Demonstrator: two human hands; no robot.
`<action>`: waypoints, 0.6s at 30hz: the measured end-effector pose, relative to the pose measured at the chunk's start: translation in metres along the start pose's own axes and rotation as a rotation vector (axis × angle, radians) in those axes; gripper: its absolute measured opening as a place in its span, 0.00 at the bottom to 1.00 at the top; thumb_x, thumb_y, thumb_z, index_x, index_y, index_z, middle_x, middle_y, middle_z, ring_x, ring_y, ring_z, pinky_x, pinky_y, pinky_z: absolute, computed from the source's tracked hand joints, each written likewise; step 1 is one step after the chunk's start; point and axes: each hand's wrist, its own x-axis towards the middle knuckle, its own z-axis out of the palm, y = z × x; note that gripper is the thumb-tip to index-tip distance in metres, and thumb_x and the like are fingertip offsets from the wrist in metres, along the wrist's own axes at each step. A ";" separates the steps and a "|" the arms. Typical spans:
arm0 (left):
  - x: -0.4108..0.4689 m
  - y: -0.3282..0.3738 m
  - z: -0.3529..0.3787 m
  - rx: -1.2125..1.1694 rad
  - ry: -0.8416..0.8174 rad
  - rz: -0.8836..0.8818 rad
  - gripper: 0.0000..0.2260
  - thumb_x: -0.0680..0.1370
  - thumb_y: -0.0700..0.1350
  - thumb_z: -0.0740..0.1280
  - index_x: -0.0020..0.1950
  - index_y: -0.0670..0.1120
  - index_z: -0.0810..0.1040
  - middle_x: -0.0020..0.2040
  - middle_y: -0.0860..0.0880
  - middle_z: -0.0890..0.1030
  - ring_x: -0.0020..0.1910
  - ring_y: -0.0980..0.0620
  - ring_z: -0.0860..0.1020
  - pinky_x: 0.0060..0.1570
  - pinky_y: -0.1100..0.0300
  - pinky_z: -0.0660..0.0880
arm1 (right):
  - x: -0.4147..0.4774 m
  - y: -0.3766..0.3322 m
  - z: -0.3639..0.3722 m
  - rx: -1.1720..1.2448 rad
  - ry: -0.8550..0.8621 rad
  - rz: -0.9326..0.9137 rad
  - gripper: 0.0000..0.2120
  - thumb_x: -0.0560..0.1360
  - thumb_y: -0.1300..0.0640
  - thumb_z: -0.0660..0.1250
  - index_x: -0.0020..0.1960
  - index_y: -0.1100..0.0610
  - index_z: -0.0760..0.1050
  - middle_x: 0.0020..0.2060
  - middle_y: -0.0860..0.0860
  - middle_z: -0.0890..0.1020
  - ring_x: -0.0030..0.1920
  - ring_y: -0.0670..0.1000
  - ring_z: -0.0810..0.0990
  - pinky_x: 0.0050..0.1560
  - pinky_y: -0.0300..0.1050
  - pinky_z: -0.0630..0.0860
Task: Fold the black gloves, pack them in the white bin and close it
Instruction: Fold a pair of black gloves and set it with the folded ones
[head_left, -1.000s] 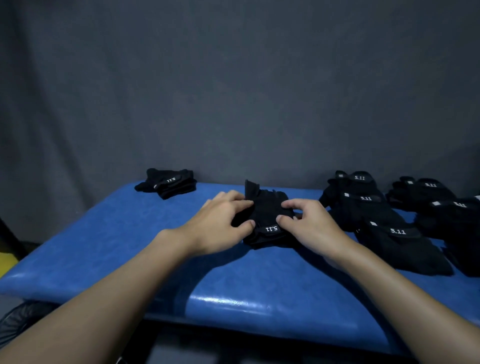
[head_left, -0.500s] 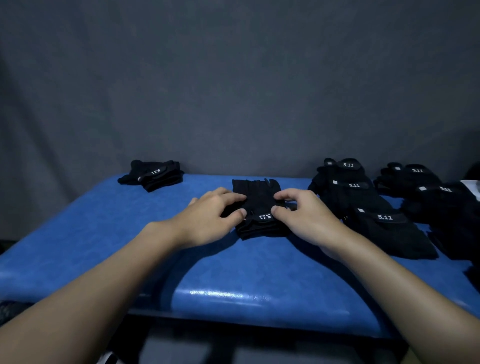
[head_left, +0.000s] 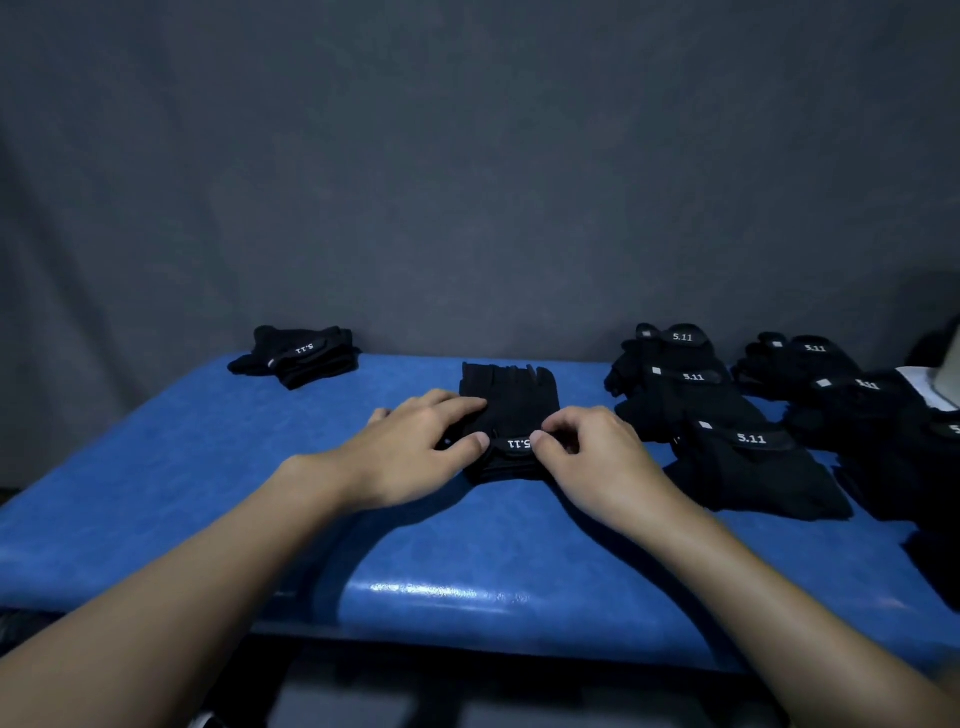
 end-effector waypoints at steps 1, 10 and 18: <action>0.000 0.000 0.000 0.015 -0.002 -0.007 0.27 0.79 0.64 0.54 0.77 0.58 0.62 0.72 0.58 0.68 0.71 0.56 0.65 0.71 0.48 0.59 | 0.000 0.000 0.002 -0.026 0.001 0.012 0.16 0.78 0.44 0.64 0.60 0.53 0.78 0.52 0.52 0.79 0.55 0.53 0.76 0.54 0.46 0.73; -0.003 0.004 -0.011 0.151 -0.002 -0.065 0.34 0.72 0.68 0.49 0.75 0.56 0.66 0.65 0.54 0.71 0.68 0.52 0.64 0.68 0.46 0.60 | -0.005 -0.006 0.006 -0.054 -0.039 -0.026 0.21 0.77 0.40 0.64 0.68 0.45 0.71 0.61 0.45 0.78 0.67 0.51 0.71 0.69 0.52 0.61; -0.012 0.009 -0.020 0.118 0.054 0.128 0.33 0.73 0.68 0.52 0.75 0.56 0.67 0.74 0.56 0.65 0.75 0.55 0.60 0.73 0.53 0.58 | -0.005 -0.002 0.000 0.015 0.026 -0.284 0.12 0.77 0.53 0.68 0.61 0.49 0.78 0.57 0.41 0.72 0.61 0.46 0.68 0.68 0.48 0.66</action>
